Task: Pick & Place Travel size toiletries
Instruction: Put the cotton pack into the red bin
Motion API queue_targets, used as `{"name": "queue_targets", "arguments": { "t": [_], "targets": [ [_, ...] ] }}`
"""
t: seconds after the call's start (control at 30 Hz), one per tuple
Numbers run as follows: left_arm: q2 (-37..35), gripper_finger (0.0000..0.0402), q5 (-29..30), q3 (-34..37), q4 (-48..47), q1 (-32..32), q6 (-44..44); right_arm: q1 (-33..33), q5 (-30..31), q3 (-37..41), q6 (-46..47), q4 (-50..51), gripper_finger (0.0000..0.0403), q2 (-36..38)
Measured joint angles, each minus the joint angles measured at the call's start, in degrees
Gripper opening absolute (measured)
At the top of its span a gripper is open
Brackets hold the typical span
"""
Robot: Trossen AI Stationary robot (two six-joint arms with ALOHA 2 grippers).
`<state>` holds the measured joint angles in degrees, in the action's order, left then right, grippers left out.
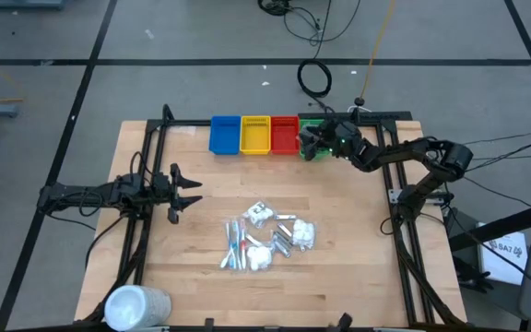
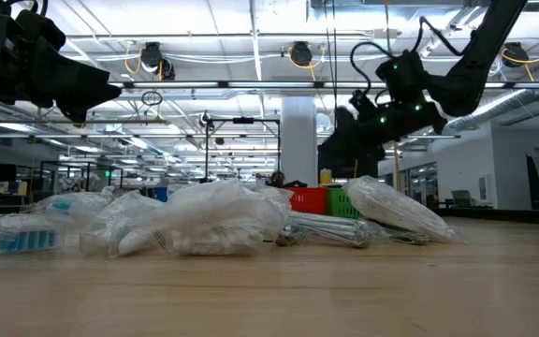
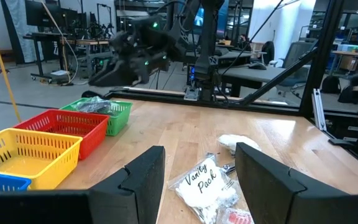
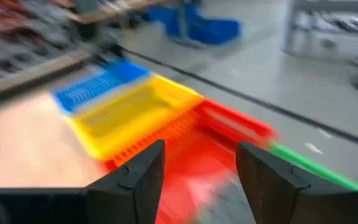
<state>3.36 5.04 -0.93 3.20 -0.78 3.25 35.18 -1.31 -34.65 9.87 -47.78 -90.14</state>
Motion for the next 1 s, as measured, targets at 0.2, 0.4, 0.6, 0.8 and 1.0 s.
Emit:
{"name": "queue_targets", "arguments": {
  "t": [0.2,0.4,0.6,0.8,1.0],
  "targets": [
    [0.0,0.0191,0.0,0.0,0.0,0.0,0.0,-4.4,-19.1,0.0,4.4,-1.9,0.0189,3.6],
    [0.0,0.0191,0.0,0.0,0.0,0.0,0.0,-12.7,-31.9,0.0,9.9,-1.2,0.0175,4.1],
    [0.0,0.0191,0.0,0.0,0.0,0.0,0.0,-23.2,-31.7,0.0,7.0,2.2,0.0169,4.1],
    [0.0,0.0191,0.0,0.0,0.0,0.0,0.0,-32.1,-31.6,0.0,6.4,4.6,0.0169,4.1],
    [0.0,0.0191,0.0,0.0,0.0,0.0,0.0,-39.2,-25.1,0.0,4.9,8.9,0.0169,4.1]
  ]
}}
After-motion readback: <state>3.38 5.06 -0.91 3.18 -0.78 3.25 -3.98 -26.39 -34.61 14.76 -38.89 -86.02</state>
